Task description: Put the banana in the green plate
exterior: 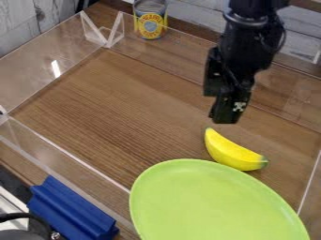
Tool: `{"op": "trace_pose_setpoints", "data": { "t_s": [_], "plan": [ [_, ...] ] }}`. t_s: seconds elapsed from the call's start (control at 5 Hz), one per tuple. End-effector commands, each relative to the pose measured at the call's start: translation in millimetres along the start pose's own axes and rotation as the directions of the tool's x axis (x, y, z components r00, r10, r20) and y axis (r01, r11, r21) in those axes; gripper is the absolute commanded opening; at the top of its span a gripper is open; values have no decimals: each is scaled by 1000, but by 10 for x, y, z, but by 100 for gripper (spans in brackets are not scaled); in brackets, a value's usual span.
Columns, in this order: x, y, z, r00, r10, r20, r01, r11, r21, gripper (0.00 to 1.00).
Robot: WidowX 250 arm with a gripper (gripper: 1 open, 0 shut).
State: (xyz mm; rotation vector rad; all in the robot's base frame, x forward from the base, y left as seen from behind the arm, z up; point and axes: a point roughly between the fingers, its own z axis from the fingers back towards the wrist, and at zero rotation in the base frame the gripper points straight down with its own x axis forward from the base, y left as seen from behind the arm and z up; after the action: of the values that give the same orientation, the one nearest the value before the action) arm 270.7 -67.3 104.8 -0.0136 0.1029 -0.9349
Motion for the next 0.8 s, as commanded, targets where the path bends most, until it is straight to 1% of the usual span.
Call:
{"op": "trace_pose_setpoints", "data": {
  "t_s": [0.0,0.2,0.4,0.6],
  "plan": [
    [94,-13,23,995,-94,28,93,995,32,100],
    [154,-39,-78,986,-163,28,162,986,31,100],
    [203,-74,-206,973,-229,25,228,973,36,100],
    [259,-83,-348,969,-245,21,244,969,38,100]
  ]
}}
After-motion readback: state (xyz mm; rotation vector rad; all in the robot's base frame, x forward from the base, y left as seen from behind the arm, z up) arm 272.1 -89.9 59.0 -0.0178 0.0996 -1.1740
